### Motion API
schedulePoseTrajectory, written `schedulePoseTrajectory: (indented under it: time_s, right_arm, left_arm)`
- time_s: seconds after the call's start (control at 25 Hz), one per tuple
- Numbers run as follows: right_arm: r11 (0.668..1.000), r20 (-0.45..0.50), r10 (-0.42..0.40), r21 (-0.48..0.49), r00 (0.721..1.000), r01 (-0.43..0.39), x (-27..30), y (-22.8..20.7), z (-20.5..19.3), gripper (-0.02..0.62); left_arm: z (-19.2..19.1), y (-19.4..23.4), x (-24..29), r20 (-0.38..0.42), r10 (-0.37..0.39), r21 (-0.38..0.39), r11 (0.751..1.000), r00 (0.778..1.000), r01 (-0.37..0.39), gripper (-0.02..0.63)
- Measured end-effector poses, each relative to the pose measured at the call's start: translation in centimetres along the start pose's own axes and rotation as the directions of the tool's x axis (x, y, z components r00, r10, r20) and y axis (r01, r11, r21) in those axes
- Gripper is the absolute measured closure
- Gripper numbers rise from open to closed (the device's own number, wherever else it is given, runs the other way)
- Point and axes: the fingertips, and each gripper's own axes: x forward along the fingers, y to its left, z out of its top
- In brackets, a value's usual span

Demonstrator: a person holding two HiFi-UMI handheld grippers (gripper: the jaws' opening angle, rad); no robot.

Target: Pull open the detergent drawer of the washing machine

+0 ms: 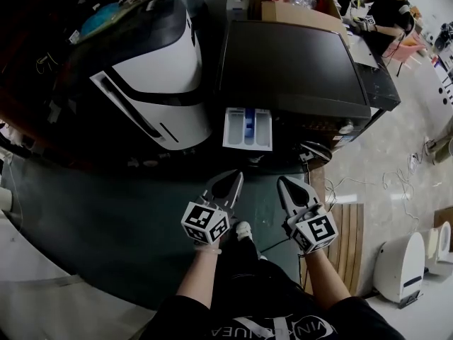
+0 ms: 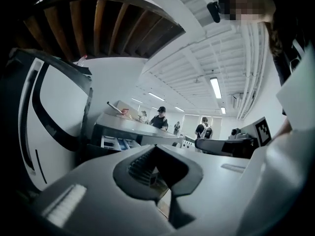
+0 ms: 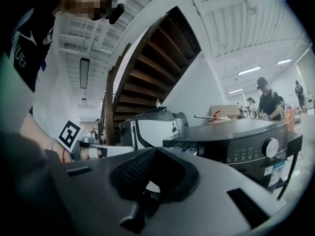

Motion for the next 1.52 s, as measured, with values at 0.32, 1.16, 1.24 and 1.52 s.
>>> schedulePoseTrajectory:
  time_s: [0.32,1.16,1.24,1.52]
  right_arm:
    - [1.0,0.026,0.009,-0.02,1.0,-0.009,-1.0,0.4,2.2,0.584]
    - [0.997,0.095,0.014,-0.074,0.995,-0.007,-2.4,0.7,7.7,0.584]
    - [0.997,0.1,0.013,-0.077,0.995,-0.006,-2.6,0.7,8.1,0.584]
    - [0.996,0.098,0.008,-0.091,0.995,0.001,-3.0,0.3,8.5,0.584]
  left_arm:
    - [2.6,-0.7,-1.3,0.02,0.071,0.094,0.993,0.997,-0.072,0.597]
    - [9.9,0.1,-5.4,0.15,0.197,0.179,0.958,0.969,-0.223,0.597]
    - [10.3,-0.1,-5.5,0.155,0.196,0.183,0.958,0.968,-0.223,0.597]
    - [10.7,-0.4,-5.7,0.172,0.217,0.199,0.948,0.961,-0.25,0.597]
